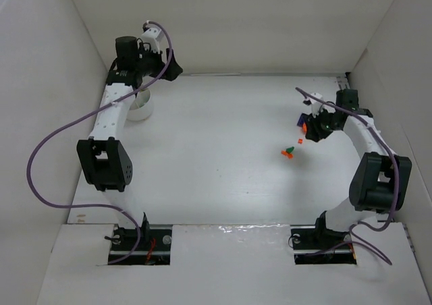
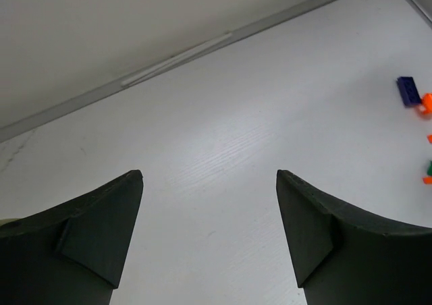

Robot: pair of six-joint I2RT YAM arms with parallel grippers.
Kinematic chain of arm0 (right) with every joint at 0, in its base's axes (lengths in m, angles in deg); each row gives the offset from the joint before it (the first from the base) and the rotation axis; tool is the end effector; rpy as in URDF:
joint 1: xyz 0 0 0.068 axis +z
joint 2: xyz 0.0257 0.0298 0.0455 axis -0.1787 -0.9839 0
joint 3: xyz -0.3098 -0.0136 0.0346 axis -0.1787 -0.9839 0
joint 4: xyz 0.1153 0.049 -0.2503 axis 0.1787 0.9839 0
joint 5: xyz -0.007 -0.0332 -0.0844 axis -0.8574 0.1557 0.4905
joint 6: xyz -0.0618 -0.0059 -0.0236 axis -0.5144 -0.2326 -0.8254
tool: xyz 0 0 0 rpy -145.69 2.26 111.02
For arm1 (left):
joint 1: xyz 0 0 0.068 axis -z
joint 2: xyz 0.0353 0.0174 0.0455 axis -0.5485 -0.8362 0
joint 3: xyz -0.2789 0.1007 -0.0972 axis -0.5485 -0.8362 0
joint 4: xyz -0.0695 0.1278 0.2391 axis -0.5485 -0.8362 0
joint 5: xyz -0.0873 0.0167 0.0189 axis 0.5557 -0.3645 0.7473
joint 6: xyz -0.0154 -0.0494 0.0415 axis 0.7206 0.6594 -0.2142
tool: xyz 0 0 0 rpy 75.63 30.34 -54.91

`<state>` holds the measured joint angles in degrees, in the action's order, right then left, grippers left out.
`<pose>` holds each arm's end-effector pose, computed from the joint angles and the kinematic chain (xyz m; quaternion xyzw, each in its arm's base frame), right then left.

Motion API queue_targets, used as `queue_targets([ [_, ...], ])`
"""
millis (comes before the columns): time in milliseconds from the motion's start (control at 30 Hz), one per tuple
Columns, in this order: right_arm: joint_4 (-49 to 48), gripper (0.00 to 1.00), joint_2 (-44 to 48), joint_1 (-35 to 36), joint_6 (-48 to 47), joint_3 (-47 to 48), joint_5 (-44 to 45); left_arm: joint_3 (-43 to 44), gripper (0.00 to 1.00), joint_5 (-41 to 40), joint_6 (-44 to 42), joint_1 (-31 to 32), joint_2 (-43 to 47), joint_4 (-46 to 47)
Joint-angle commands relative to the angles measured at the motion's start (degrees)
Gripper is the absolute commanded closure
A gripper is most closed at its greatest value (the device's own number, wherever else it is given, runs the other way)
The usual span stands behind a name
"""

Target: Sort the legos into containers by color

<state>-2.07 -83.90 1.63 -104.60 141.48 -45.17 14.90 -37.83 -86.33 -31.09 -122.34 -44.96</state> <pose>0.3503 -0.0295 0.2675 -0.3134 0.8879 0.0957 0.3229 0.4716 -0.0468 0.4313 0.2254 0.7420 -0.2102 0.5953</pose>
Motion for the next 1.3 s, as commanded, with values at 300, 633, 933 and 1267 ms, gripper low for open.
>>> queue_targets([
  [300, 19.5, 0.51, -5.4, -2.9, -59.3, 2.7, -6.1, 2.0, 0.20, 15.2, -1.4, -0.6, -3.5, -2.3],
  [633, 20.0, 0.52, -16.8, 2.6, -68.5, 10.5, -6.7, -3.0, 0.20, 14.6, 0.6, -0.6, 0.1, -0.1],
  [933, 24.9, 0.54, -22.9, 4.9, -73.3, 16.3, -4.8, -3.1, 0.20, 13.6, 1.1, -0.6, -0.4, -0.1],
  [1267, 32.2, 0.57, -24.8, 5.4, -78.3, 18.5, -1.3, -2.0, 0.20, 13.6, 1.7, -0.6, -2.0, -0.6],
])
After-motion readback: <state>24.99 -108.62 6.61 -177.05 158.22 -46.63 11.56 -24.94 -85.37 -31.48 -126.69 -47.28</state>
